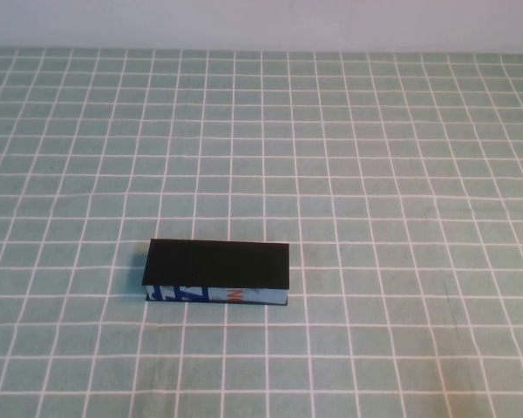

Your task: Return glasses to glasses case

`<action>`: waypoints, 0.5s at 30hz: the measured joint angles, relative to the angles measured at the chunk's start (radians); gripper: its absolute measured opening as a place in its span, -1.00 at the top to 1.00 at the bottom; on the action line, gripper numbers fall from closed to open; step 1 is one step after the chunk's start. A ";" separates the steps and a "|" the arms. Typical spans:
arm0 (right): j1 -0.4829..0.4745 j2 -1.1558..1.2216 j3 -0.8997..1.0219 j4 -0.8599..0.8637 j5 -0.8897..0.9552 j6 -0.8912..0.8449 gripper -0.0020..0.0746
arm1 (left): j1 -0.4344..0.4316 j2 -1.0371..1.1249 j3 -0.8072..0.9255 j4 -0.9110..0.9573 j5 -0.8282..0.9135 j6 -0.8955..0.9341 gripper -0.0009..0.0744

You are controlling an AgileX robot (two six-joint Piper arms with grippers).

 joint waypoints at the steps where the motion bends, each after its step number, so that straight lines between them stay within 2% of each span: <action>1: 0.000 0.000 0.039 0.020 -0.052 0.000 0.98 | 0.000 0.000 0.000 0.000 0.000 0.000 0.97; 4: -0.002 0.000 0.091 0.056 -0.109 0.000 0.98 | 0.000 0.000 0.000 0.000 0.000 0.000 0.97; 15: -0.004 0.000 0.097 0.066 -0.008 -0.002 0.98 | 0.000 0.000 0.000 0.000 0.000 0.000 0.97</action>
